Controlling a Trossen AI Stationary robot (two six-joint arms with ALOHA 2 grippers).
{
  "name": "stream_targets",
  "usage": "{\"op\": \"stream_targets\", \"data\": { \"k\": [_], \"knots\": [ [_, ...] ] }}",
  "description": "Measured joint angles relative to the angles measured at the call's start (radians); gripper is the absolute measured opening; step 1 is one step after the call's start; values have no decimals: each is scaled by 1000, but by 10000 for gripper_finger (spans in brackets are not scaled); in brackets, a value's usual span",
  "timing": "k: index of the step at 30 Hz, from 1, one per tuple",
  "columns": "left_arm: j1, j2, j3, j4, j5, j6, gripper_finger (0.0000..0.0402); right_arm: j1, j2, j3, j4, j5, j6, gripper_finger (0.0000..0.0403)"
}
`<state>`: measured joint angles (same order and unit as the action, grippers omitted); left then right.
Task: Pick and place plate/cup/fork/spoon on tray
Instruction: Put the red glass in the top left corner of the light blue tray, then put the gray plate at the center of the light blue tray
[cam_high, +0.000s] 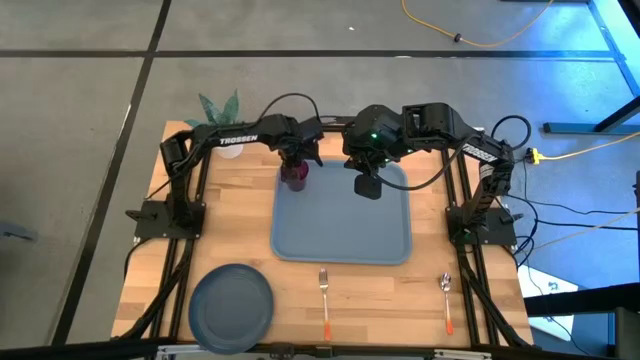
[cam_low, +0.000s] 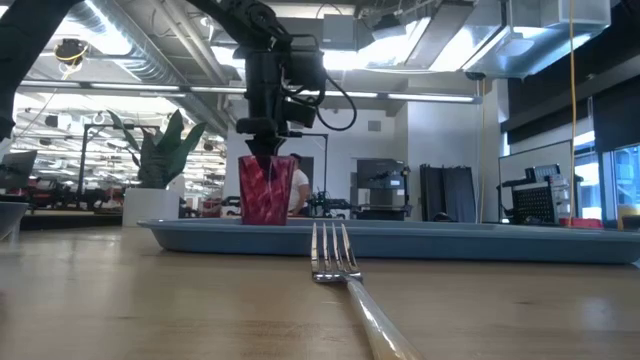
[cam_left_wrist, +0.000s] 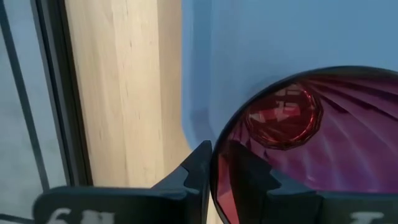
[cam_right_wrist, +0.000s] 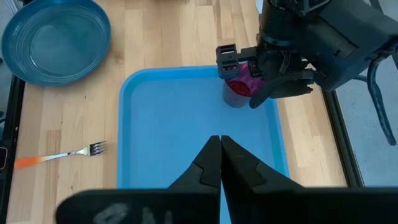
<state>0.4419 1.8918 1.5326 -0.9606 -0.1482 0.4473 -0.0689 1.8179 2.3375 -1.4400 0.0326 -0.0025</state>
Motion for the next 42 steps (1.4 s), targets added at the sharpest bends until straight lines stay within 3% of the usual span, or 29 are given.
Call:
{"op": "stream_targets", "data": {
  "k": [12, 24, 33, 39, 42],
  "knots": [
    [-4, -2, 20, -38, 0, 8, 47, 0, 0, 0, 0, 0, 1, 7],
    [-5, -4, 193, -198, 64, 34, 47, 0, 0, 0, -3, -1, -1, 7],
    [-9, -4, 390, -397, 111, 14, 47, 0, 0, 0, -47, -10, -6, 7],
    [-28, -4, 525, -607, 239, -24, 47, 4, 0, 0, -135, -192, -62, 4],
    [-50, -17, 533, -607, 293, -49, 47, 20, 0, 0, -132, -236, -81, 4]
  ]
}}
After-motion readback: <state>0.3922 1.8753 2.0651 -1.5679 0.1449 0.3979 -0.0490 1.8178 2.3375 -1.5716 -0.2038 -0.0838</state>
